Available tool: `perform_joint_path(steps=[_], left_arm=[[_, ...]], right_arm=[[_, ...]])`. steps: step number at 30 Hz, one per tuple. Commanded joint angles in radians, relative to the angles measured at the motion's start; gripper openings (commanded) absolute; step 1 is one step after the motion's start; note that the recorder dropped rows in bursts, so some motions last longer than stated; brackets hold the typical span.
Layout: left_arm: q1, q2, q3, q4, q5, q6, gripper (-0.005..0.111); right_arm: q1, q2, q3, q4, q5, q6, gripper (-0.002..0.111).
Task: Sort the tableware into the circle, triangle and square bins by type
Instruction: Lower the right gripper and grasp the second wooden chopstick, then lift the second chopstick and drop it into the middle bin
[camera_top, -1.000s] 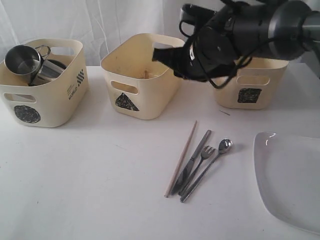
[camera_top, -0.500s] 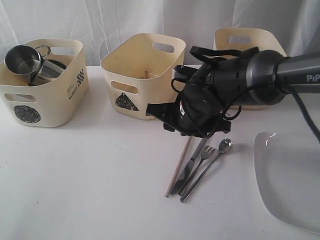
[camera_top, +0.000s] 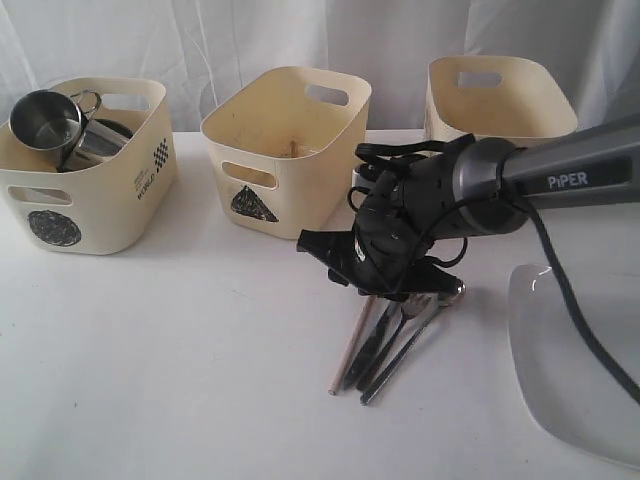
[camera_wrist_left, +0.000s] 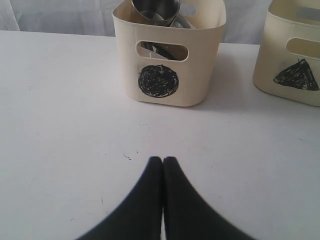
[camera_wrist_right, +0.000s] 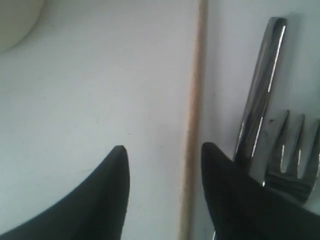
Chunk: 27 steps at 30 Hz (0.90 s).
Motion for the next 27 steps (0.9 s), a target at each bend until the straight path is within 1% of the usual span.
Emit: perform_joint_path(steps=[1,9,11,14,15,19,21,23,27], left_arm=[[-0.007,-0.005,0.003,-0.011,-0.004,-0.004,0.0],[-0.007,-0.005,0.003,-0.011,-0.004,-0.004,0.0],[-0.007,-0.005,0.003,-0.011,-0.004,-0.004,0.0],[-0.007,-0.005,0.003,-0.011,-0.004,-0.004,0.0],[-0.007,-0.005,0.003,-0.011,-0.004,-0.004,0.0],[-0.007,-0.005,0.003,-0.011,-0.004,-0.004,0.0],[-0.007,-0.005,0.003,-0.011,-0.004,-0.004,0.0],[-0.007,-0.005,0.003,-0.011,-0.004,-0.004,0.0],[-0.007,-0.005,0.003,-0.011,-0.004,-0.004,0.0]], right_arm=[[0.003,0.015,-0.002,-0.027,-0.01,0.015,0.044],[0.003,0.047,-0.003,-0.04,-0.007,0.048,0.042],[0.003,0.051,-0.003,-0.036,-0.007,0.051,0.033],[0.003,0.053,-0.003,-0.021,0.0,0.068,0.01],[0.003,0.051,-0.003,-0.012,0.007,0.083,-0.001],[0.003,0.016,0.009,-0.011,-0.001,0.119,0.0],[0.003,-0.016,0.031,-0.015,-0.04,0.119,0.0],[0.001,-0.053,0.058,-0.022,-0.107,0.116,0.0],[-0.005,-0.171,0.13,-0.062,-0.302,0.068,0.0]])
